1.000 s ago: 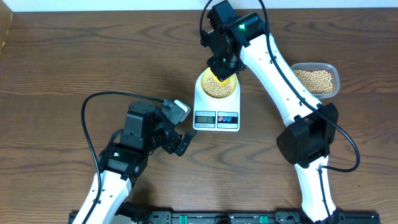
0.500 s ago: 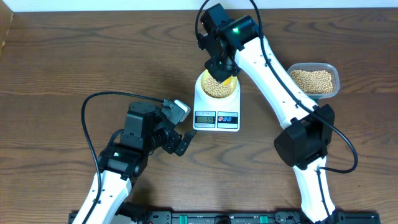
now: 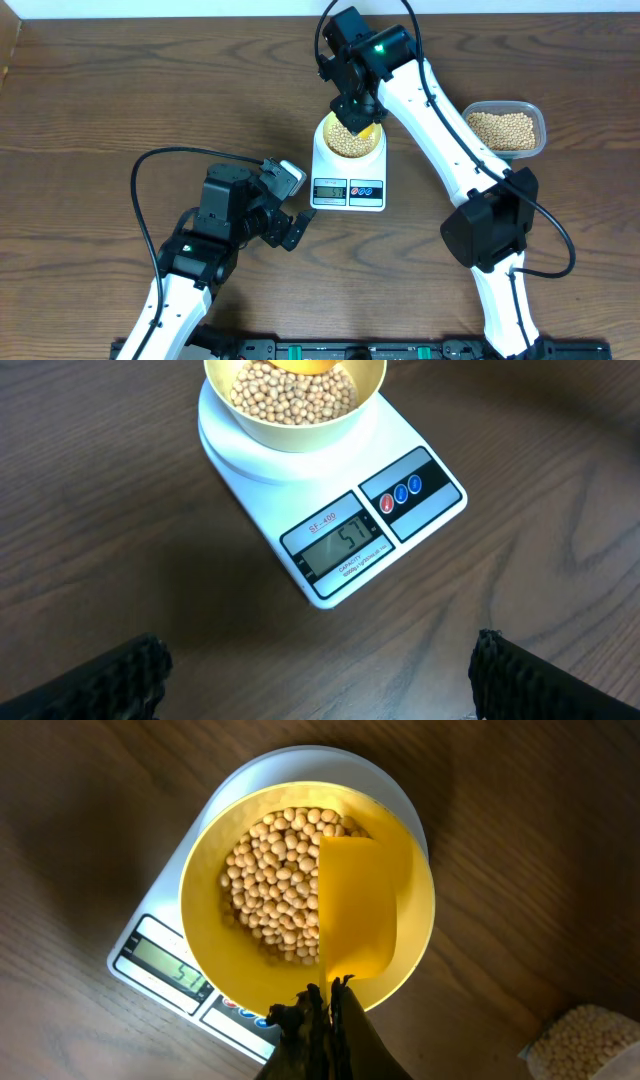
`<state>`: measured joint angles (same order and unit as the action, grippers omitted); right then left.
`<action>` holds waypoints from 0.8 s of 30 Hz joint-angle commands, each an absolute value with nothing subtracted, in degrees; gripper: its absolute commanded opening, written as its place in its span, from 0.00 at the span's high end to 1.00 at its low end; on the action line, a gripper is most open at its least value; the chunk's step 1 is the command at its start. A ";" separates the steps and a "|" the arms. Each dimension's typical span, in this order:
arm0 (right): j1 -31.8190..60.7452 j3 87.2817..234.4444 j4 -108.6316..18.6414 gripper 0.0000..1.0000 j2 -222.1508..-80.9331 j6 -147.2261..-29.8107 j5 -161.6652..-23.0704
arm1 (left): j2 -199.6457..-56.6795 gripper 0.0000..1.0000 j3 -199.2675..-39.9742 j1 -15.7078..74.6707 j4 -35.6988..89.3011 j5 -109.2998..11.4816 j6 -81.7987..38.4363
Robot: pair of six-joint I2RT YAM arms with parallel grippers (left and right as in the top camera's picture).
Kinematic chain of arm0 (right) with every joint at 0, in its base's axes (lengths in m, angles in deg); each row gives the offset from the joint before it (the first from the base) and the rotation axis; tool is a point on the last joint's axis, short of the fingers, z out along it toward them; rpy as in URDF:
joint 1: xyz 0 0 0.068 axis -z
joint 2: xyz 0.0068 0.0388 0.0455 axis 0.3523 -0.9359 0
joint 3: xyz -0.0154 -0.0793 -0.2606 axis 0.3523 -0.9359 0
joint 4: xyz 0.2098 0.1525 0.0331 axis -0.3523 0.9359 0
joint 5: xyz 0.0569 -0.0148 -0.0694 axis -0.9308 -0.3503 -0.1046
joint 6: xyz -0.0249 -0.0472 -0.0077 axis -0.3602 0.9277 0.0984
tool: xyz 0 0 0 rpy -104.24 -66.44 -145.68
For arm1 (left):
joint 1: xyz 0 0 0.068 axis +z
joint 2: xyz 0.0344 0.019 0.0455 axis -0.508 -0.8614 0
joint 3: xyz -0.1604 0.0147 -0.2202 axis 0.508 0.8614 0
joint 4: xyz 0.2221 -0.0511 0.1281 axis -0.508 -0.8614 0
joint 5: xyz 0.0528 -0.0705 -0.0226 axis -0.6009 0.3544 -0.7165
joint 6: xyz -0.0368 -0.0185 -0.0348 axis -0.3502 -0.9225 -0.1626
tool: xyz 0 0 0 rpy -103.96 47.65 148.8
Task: Scoop item into bowl and weigh 50g on scale
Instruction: 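Tip the scoop over the yellow bowl to pour remaining soybeans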
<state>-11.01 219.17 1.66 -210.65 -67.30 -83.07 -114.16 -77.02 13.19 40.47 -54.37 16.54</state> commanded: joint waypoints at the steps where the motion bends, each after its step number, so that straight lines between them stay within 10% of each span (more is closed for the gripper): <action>1: -11.19 218.86 1.42 0.99 -211.22 -67.93 -84.38 | -114.23 0.02 -77.20 13.43 40.52 -54.70 17.32; 24: -11.34 218.23 1.29 0.99 -212.14 -67.95 -89.45 | -114.23 0.02 -77.20 13.43 40.54 -54.70 17.32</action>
<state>-11.01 218.69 1.37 -210.74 -67.30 -86.94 -114.16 -77.02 13.19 40.47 -54.37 16.54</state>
